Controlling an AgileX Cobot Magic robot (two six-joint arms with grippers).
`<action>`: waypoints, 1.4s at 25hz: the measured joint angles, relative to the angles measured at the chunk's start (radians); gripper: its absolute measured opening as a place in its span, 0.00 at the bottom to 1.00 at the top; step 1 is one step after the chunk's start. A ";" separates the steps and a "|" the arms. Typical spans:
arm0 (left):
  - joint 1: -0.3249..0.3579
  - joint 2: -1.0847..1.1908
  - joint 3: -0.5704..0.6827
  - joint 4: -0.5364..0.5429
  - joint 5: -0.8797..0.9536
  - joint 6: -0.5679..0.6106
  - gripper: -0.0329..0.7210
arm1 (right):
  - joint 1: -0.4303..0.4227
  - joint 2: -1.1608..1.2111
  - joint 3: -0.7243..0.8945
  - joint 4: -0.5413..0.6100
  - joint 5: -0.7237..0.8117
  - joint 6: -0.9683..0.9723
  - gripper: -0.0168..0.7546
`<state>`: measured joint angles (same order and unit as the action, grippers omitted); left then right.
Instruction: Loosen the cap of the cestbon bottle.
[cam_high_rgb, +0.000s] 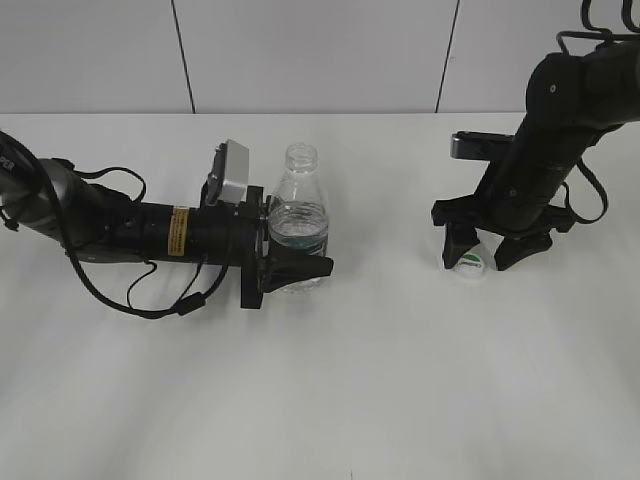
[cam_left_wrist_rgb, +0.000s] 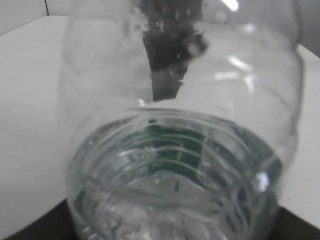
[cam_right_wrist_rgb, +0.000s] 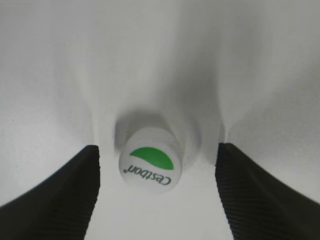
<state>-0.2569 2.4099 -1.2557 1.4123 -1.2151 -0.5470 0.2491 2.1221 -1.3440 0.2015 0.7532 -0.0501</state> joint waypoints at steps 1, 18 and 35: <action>0.000 0.000 0.000 0.000 0.000 0.000 0.58 | 0.000 0.000 0.000 0.000 0.000 0.000 0.74; -0.001 0.000 0.000 -0.053 0.016 0.000 0.58 | 0.000 0.000 -0.295 -0.007 0.299 0.000 0.76; -0.001 0.000 0.000 -0.158 0.016 -0.048 0.68 | 0.000 0.000 -0.349 -0.008 0.372 0.001 0.77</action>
<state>-0.2581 2.4099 -1.2557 1.2542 -1.1996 -0.5954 0.2491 2.1221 -1.6934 0.1938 1.1249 -0.0492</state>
